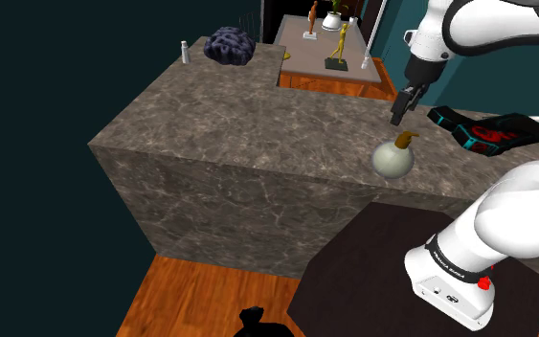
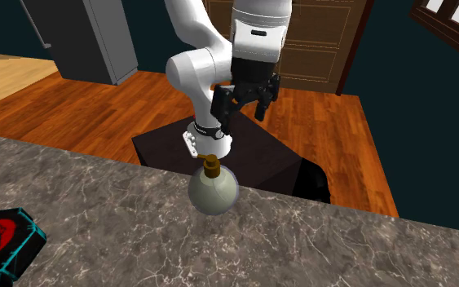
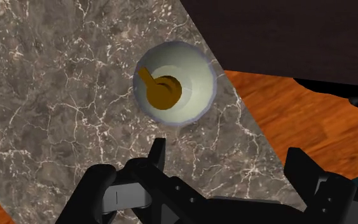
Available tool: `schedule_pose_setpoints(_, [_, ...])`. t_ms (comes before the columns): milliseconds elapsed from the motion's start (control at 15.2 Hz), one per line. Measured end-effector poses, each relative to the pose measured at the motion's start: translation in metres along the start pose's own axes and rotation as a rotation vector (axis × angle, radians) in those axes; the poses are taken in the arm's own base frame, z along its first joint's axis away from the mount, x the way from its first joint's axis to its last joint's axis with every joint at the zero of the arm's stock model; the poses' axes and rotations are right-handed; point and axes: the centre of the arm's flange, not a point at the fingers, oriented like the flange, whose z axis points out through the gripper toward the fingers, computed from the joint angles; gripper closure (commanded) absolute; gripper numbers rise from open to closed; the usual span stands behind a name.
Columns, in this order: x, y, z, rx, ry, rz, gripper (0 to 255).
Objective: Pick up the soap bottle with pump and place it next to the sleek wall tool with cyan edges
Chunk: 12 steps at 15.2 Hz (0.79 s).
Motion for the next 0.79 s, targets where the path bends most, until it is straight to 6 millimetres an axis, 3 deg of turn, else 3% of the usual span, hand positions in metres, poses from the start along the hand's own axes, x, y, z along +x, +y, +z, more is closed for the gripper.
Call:
schedule_pose_setpoints(462, [-0.013, 0.062, 0.071, 0.04, -0.022, 0.035, 0])
schedule_pose_setpoints(792, [-0.014, 0.065, 0.1, 0.043, -0.023, 0.038, 0])
